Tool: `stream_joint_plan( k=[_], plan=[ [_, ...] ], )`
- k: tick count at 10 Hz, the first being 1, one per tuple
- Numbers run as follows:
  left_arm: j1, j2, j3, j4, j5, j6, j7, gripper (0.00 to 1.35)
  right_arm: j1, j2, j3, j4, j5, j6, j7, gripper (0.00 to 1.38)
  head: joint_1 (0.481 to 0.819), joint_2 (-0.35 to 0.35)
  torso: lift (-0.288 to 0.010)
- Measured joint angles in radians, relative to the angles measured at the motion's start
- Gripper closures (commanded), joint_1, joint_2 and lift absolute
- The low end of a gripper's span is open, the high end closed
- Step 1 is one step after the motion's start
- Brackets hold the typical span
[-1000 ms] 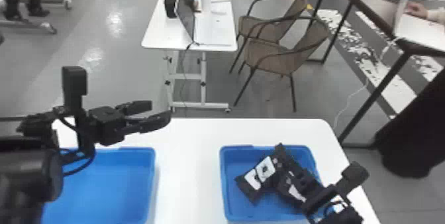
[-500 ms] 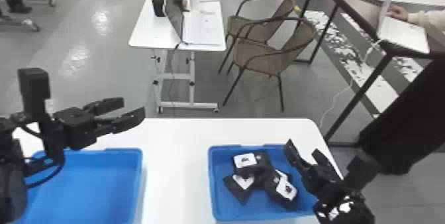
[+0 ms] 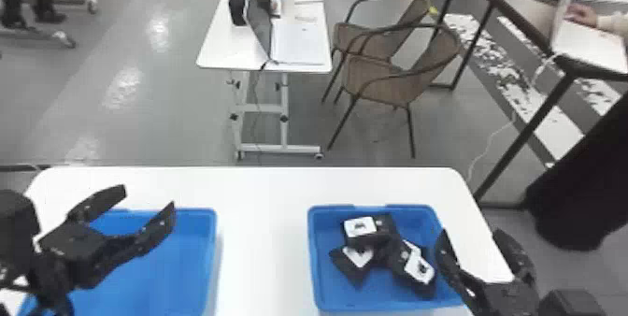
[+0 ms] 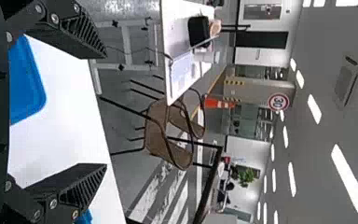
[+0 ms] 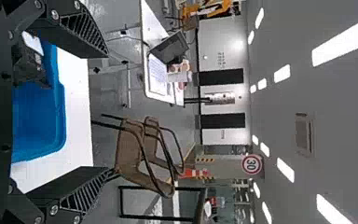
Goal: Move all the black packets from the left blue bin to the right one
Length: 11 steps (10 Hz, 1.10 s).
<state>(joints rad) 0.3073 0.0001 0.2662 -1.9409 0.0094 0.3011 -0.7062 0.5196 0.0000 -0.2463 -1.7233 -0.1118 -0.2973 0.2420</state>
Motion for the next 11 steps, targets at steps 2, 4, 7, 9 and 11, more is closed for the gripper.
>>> stream_joint_plan(
  k=[2, 4, 7, 9, 11],
  plan=[
    [0.097, 0.0, 0.025, 0.017, -0.053, -0.147, 0.024, 0.3, 0.075, 0.0, -0.008, -0.04, 0.069, -0.035, 0.009, 0.16, 0.695, -0.1, 0.0],
    [0.18, 0.0, 0.04, 0.055, -0.063, -0.282, 0.07, 0.35, 0.121, 0.0, 0.014, -0.047, 0.096, -0.084, 0.01, 0.16, 0.695, -0.052, 0.0],
    [0.218, 0.0, 0.054, 0.102, -0.02, -0.393, 0.084, 0.21, 0.171, 0.0, 0.022, -0.069, 0.107, -0.1, 0.008, 0.16, 0.695, -0.027, 0.0],
    [0.229, 0.0, 0.053, 0.106, -0.01, -0.402, 0.083, 0.14, 0.182, 0.0, 0.025, -0.076, 0.111, -0.1, 0.008, 0.16, 0.695, -0.024, 0.0],
    [0.226, 0.0, 0.032, 0.11, -0.005, -0.406, 0.084, 0.15, 0.183, 0.0, 0.028, -0.075, 0.113, -0.097, 0.008, 0.16, 0.695, -0.036, 0.0]
  ],
)
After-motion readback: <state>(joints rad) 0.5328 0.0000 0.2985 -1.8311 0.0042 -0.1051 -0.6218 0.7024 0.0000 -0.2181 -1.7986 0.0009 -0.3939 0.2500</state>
